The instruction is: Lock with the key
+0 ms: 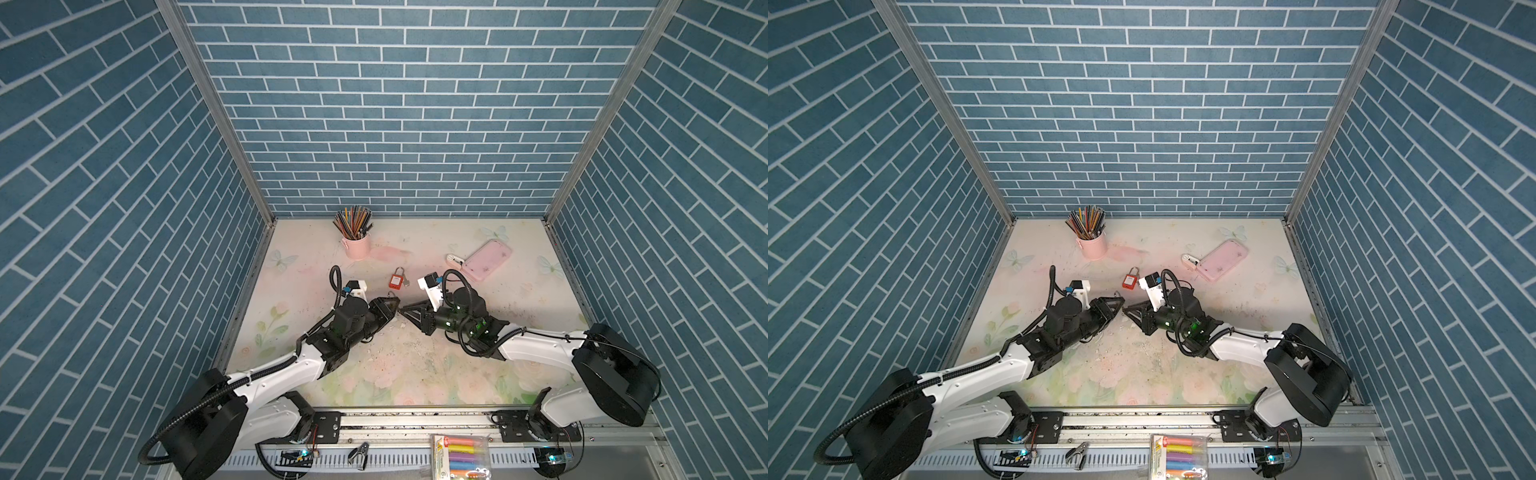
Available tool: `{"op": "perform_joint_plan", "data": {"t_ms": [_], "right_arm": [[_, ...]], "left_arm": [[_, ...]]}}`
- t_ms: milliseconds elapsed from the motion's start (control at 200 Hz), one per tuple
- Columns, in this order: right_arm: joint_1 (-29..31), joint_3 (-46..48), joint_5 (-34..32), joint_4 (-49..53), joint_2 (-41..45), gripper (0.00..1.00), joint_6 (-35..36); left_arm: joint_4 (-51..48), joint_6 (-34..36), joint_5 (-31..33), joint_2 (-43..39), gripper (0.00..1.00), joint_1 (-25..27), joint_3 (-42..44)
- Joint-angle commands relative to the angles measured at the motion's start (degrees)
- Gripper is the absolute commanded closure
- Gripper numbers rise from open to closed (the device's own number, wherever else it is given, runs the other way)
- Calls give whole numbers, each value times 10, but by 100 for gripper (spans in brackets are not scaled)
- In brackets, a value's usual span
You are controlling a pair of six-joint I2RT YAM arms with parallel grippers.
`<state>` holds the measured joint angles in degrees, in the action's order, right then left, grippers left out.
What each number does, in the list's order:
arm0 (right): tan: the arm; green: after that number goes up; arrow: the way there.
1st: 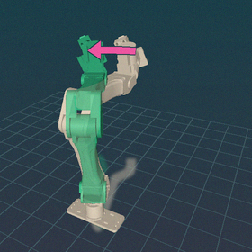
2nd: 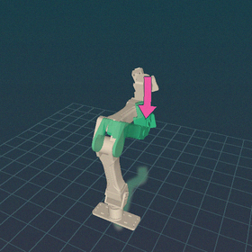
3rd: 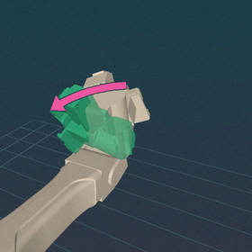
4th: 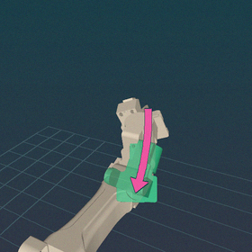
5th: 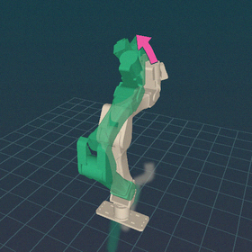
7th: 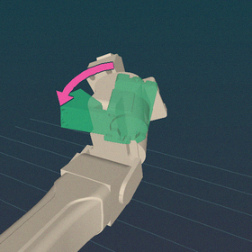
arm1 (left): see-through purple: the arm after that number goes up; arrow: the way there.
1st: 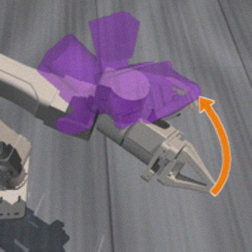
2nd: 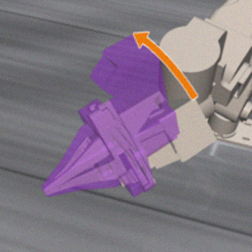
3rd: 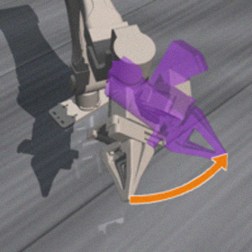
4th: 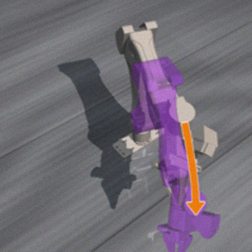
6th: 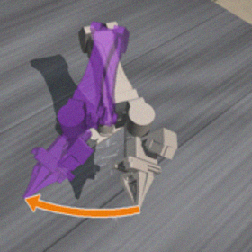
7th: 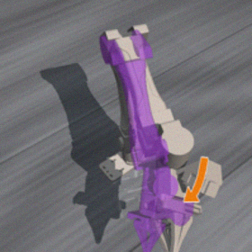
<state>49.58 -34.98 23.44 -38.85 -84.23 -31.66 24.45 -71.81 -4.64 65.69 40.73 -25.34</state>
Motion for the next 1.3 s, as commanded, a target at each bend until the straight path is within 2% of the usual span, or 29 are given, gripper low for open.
{"op": "perform_joint_plan", "data": {"t_ms": [0,355,815,1295], "right_arm": [[3,-16,-1,-21,-11,80,-10],[3,-20,-12,-18,-26,82,-8],[3,-31,-2,-20,-46,100,-13],[3,-23,29,-17,-47,100,-17]], "left_arm": [[23,-3,-1,5,100,-5,6],[26,-3,-2,8,100,-7,5],[29,-5,-6,9,100,-7,6],[17,-6,3,14,100,-23,-12]]}}
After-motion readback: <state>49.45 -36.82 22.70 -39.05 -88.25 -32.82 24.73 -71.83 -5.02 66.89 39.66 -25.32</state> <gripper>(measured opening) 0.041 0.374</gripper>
